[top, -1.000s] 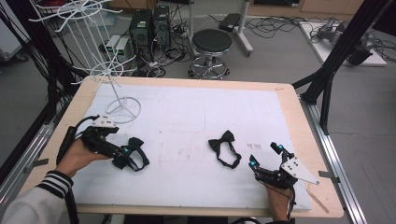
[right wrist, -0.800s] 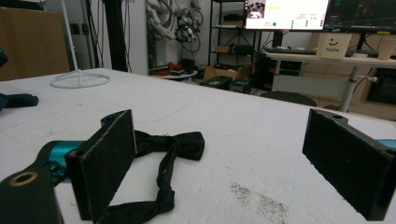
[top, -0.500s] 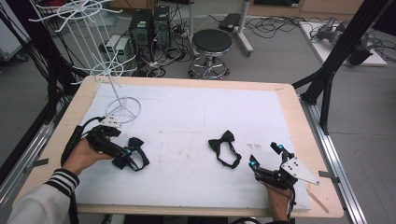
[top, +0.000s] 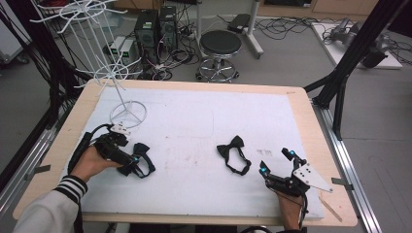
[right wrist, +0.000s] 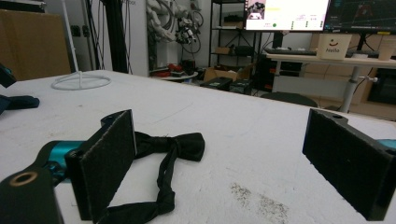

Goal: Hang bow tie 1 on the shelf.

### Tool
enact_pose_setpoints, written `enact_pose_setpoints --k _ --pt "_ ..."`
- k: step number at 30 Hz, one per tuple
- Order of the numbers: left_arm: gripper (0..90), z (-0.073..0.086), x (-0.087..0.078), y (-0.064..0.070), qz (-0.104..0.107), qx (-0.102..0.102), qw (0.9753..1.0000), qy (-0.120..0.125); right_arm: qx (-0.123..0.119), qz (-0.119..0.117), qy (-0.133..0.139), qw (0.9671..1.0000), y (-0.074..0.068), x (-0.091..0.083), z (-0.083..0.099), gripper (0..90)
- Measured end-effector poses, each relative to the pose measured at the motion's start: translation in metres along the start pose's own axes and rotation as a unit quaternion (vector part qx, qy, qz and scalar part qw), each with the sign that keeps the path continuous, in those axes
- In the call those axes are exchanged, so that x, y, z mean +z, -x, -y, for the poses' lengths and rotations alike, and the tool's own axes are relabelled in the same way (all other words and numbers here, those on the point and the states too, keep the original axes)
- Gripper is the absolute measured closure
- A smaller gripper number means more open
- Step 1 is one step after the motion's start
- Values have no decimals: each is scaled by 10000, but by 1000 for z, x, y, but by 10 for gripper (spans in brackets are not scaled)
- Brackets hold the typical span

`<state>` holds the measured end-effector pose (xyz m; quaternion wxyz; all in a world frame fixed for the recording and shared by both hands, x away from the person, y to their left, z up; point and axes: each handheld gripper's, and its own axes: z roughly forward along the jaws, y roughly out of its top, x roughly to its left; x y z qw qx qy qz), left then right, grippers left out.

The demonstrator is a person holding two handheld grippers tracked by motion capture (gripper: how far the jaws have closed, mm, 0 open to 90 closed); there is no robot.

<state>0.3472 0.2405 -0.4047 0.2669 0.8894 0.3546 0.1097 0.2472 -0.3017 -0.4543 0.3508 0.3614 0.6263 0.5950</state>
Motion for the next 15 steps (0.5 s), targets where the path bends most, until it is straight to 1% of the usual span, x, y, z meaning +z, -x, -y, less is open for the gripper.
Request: enact_pose_setpoints --k 1,3,7,8,10,15 --pt "222 0 0 0 0 0 10000 0 2 -4 4 10000 0 0 0 90" --pt "229 0 3 0 14 -15 9999 -129 -1 0 3 10000 0 0 0 90" --pt "259 -1 5 1 74 -81 9998 -175 8 -2 13 10000 0 0 0 90" --pt "264 -2 7 1 94 -144 9995 -257 -2 -6 15 10000 0 0 0 90" --pt "273 -3 9 1 106 -173 9992 -354 1 -4 13 10000 0 0 0 90" --pt "342 -3 10 2 153 -139 9990 -405 5 -8 14 10000 0 0 0 90"
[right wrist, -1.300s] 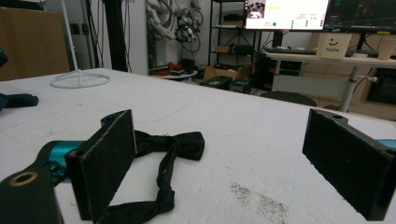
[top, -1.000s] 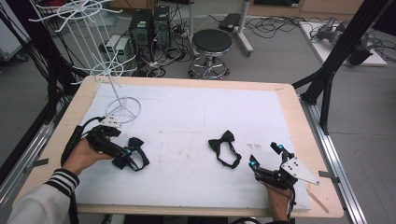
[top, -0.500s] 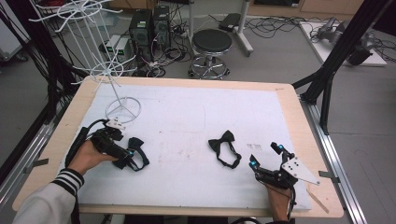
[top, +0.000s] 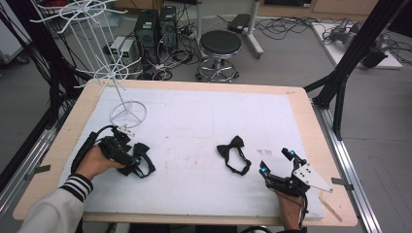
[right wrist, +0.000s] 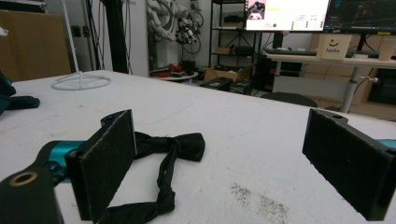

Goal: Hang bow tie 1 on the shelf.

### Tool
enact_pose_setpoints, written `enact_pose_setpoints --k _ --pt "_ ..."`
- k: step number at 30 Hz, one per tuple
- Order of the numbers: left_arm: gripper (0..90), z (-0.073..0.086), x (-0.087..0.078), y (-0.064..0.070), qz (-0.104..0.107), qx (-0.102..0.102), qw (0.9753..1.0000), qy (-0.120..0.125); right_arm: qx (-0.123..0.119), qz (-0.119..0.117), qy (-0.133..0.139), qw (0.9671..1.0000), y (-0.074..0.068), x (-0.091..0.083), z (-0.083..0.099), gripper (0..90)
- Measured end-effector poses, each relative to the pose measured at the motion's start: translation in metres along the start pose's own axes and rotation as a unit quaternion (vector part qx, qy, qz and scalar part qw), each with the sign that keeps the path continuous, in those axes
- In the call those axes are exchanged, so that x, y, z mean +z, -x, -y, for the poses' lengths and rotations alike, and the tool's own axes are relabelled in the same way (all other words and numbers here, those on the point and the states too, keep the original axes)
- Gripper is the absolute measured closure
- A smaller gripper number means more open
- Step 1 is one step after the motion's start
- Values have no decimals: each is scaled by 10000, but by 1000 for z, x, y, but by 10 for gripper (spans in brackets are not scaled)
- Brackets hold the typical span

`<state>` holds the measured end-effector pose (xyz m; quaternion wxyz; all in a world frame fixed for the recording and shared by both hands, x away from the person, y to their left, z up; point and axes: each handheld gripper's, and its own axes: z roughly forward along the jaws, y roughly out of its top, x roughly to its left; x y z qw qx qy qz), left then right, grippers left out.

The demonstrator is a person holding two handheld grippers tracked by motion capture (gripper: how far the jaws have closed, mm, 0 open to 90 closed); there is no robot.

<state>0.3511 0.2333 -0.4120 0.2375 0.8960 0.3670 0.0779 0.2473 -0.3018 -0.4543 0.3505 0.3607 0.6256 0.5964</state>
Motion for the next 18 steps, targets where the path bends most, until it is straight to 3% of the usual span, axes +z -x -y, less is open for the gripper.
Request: enact_pose_setpoints --k 12,18 --pt "528 0 0 1 -82 -51 9999 -81 -9 -11 8 10000 0 0 0 90" --pt "587 1 5 5 -148 -229 9995 -166 2 -31 21 10000 0 0 0 90"
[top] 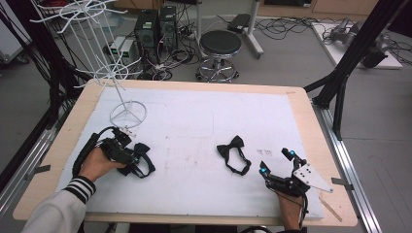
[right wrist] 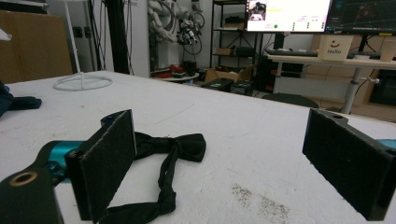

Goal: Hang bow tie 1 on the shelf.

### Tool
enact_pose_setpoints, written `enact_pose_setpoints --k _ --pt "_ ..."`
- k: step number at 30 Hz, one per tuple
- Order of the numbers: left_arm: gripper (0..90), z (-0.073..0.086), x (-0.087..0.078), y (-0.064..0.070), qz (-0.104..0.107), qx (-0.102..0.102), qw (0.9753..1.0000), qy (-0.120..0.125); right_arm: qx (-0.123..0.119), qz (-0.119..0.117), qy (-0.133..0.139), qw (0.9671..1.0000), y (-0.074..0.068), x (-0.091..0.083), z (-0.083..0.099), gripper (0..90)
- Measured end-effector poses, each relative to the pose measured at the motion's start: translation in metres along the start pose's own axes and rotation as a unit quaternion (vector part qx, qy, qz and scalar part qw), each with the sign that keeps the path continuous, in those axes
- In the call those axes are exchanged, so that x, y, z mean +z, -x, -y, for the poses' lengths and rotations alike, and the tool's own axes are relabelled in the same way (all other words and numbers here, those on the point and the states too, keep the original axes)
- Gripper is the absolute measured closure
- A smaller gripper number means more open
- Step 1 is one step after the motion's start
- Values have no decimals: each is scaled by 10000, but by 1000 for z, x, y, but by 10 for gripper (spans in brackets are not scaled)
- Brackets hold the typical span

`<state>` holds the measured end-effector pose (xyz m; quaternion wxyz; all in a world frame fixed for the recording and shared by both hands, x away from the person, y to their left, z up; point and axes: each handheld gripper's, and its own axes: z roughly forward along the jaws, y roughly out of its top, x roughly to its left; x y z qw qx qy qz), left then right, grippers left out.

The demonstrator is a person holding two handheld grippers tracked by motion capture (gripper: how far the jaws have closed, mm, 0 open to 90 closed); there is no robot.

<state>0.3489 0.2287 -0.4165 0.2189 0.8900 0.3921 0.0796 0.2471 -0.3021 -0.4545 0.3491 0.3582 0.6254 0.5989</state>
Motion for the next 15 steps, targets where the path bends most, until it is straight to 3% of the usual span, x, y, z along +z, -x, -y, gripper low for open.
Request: enact_pose_setpoints --k 6,15 --pt "732 2 -2 1 -45 -4 10000 51 30 4 -10 10000 0 0 0 90" --pt "747 2 -2 4 -85 99 9999 107 40 8 -10 10000 0 0 0 90"
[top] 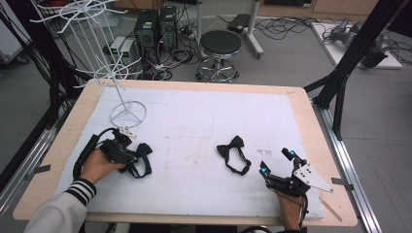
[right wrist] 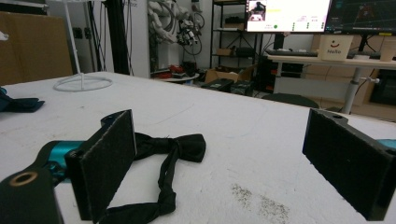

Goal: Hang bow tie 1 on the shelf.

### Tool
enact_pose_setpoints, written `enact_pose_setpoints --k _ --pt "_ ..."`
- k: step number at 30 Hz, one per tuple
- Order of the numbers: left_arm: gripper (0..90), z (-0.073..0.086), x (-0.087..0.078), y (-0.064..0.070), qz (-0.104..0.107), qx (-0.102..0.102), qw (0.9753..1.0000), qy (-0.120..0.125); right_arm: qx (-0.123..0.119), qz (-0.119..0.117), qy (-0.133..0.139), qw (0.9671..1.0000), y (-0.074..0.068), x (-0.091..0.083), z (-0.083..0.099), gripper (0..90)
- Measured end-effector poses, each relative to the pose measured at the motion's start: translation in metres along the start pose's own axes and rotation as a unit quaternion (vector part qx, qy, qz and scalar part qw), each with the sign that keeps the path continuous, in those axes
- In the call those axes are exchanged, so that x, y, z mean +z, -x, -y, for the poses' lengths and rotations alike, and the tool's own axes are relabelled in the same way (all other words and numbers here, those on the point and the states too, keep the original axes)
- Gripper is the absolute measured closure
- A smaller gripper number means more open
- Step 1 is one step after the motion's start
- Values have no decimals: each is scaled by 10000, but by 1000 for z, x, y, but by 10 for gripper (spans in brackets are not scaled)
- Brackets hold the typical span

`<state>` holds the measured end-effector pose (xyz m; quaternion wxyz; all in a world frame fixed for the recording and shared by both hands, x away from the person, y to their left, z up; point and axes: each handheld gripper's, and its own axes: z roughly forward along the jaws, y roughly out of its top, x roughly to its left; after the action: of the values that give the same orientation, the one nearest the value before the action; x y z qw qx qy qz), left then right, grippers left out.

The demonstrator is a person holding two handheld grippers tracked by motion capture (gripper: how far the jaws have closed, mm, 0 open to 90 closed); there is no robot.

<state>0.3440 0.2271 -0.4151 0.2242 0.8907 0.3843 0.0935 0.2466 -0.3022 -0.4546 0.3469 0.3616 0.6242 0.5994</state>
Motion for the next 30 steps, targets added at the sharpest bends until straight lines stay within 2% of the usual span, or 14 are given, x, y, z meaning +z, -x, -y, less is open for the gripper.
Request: enact_pose_setpoints --k 4,7,10,11,14,15,17,18,21,22,23,24,27,30 --pt "748 0 -1 1 -7 54 10000 37 -5 -2 -1 10000 0 0 0 90" --pt "749 0 -6 1 -74 36 9996 278 -7 -3 0 10000 0 0 0 90" --pt "751 1 -10 2 -53 66 9992 400 -10 -2 -2 10000 0 0 0 90" --pt "751 2 -12 2 -92 126 9987 495 -9 -1 -3 10000 0 0 0 90" --pt "750 5 -20 3 -144 134 9970 754 -6 -1 -4 10000 0 0 0 90" --pt "750 6 -25 2 -164 114 9953 943 -14 1 -6 10000 0 0 0 90" --pt "751 8 -30 1 -130 89 9937 1107 -16 7 -2 10000 0 0 0 90" --pt "751 8 -30 1 -130 89 9937 1107 -37 -5 10 10000 0 0 0 90" --pt "750 10 -36 1 -169 118 9903 1377 -18 2 -4 10000 0 0 0 90" --pt "750 11 -38 1 -222 134 9885 1488 -17 3 -6 10000 0 0 0 90" --pt "750 12 -44 3 -252 178 9854 1672 -18 3 -5 10000 0 0 0 90" --pt "750 12 -44 3 -252 178 9854 1672 -11 2 -7 10000 0 0 0 90" --pt "750 13 -50 5 -296 226 9811 1900 -15 2 -7 10000 0 0 0 90" --pt "749 14 -58 4 -333 147 9755 2171 -39 -4 9 10000 0 0 0 90"
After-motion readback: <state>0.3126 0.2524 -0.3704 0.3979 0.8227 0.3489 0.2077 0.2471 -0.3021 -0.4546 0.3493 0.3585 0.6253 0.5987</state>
